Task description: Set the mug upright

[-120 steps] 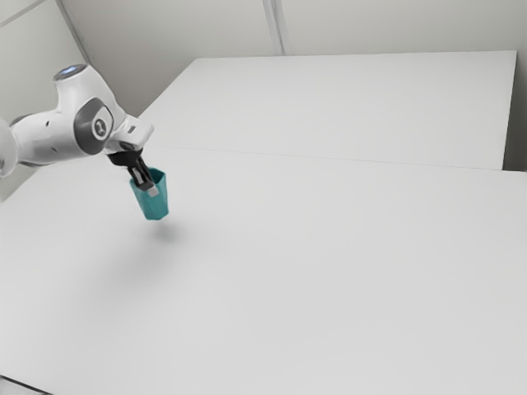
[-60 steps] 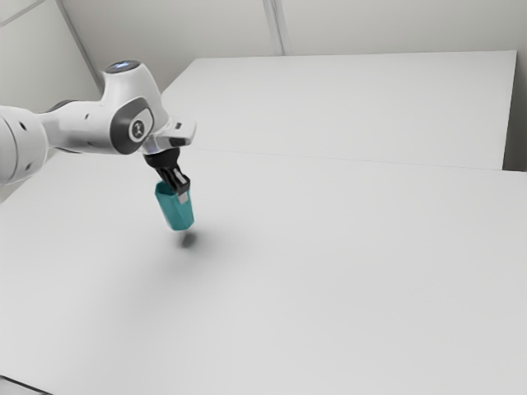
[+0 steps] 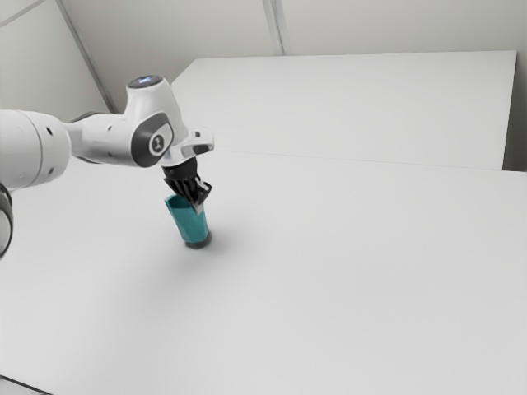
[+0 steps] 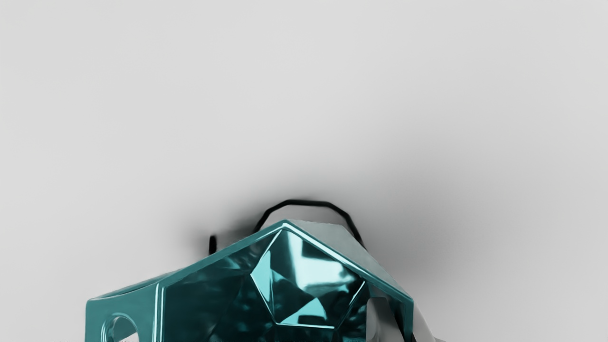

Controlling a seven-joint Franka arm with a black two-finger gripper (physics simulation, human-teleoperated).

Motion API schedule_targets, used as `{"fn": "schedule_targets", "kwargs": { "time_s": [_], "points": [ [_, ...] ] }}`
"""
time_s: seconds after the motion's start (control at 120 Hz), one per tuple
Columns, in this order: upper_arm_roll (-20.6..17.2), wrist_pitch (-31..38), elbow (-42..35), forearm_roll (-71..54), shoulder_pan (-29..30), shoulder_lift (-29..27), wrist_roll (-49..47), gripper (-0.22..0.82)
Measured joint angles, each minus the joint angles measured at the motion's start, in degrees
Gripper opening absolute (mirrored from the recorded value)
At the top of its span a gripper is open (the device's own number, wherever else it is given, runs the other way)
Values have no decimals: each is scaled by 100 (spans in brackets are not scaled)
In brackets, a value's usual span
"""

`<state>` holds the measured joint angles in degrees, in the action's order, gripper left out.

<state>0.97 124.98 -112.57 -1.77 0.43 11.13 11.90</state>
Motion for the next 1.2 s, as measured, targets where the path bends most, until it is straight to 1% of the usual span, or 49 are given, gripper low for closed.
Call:
{"fn": "schedule_targets", "kwargs": {
  "time_s": [0.475, 0.592, 0.742, 1.2],
  "points": [
    [-50, -53, 200, -122, -57, 195, -749, -18],
    [-84, -67, 265, -123, -63, 236, -858, -16],
    [-88, -150, 452, -109, -61, 344, -974, -8],
    [-149, -291, 688, -94, -61, 430, -1218, 19]
  ]
}}
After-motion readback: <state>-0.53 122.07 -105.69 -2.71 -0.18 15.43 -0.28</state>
